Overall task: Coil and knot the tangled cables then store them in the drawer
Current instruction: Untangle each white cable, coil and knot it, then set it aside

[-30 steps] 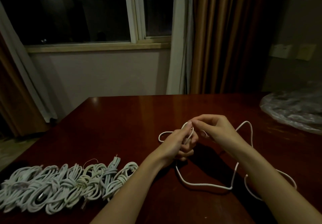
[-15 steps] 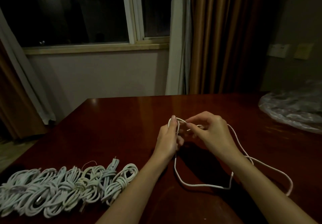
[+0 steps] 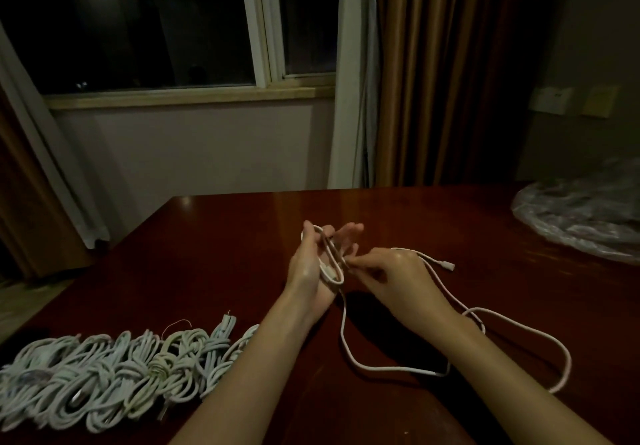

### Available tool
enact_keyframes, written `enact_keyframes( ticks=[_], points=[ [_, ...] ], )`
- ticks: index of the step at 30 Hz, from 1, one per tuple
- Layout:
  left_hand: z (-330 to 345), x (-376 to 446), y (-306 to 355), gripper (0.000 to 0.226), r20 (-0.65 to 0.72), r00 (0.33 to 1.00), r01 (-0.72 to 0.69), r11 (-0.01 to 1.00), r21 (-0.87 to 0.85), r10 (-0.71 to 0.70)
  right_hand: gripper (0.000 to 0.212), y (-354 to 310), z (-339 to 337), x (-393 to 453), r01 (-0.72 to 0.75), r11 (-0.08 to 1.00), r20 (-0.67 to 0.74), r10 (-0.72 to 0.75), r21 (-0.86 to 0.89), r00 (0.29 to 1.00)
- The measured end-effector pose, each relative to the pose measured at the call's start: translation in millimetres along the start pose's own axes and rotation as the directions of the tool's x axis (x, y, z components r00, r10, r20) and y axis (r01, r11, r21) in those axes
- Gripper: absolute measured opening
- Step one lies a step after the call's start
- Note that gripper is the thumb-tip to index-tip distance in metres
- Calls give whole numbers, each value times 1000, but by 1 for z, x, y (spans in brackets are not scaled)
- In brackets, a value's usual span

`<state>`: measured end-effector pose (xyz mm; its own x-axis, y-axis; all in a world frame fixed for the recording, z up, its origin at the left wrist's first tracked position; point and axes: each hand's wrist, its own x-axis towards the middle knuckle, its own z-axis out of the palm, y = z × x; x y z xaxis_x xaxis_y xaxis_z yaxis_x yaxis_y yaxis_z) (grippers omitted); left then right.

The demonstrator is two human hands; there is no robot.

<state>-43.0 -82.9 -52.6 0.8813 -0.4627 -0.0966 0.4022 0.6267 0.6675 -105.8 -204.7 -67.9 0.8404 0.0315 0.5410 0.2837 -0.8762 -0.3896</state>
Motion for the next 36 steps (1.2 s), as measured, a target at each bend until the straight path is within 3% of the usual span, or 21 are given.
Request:
enact_keyframes(
  ticks=[4, 7, 11, 15, 23, 25, 28, 32, 36],
  points=[
    [-4, 0, 2, 53, -9, 1000, 27, 983, -183, -29, 13, 4, -6, 1, 44, 999, -30, -44, 2, 999],
    [-5, 1, 2, 55, 27, 999, 39, 977, -207, -34, 15, -1, -4, 1, 28, 998, -30, -30, -55, 999],
    [-9, 3, 7, 59, 51, 999, 22, 993, -118, -16, 32, -9, -5, -1, 60, 995, 62, -55, -82, 997],
    [-15, 4, 12, 55, 15, 1000, -24, 998, -65, 25, 18, 2, -16, 1, 69, 998, 77, -70, 11, 995],
    [-10, 0, 9, 52, 45, 999, 14, 968, 252, -26, 10, -10, -16, 1, 117, 980, 136, -139, 162, 981],
    [-4, -5, 6, 53, 91, 995, -6, 926, 377, -30, 17, -15, -16, 0, 120, 964, 115, -150, 236, 982],
    [2, -11, -3, 55, 143, 989, -61, 752, 656, -44, 27, -17, -16, 0, 85, 965, 86, -109, 247, 990],
    [1, -11, -6, 57, 177, 974, -53, 617, 785, -142, 38, -15, -20, 0, -9, 975, 69, -6, 222, 998],
    [2, -16, -7, 51, 165, 954, -20, 498, 867, -249, 35, -14, -21, 1, -94, 968, 136, 63, 232, 989]
  ],
)
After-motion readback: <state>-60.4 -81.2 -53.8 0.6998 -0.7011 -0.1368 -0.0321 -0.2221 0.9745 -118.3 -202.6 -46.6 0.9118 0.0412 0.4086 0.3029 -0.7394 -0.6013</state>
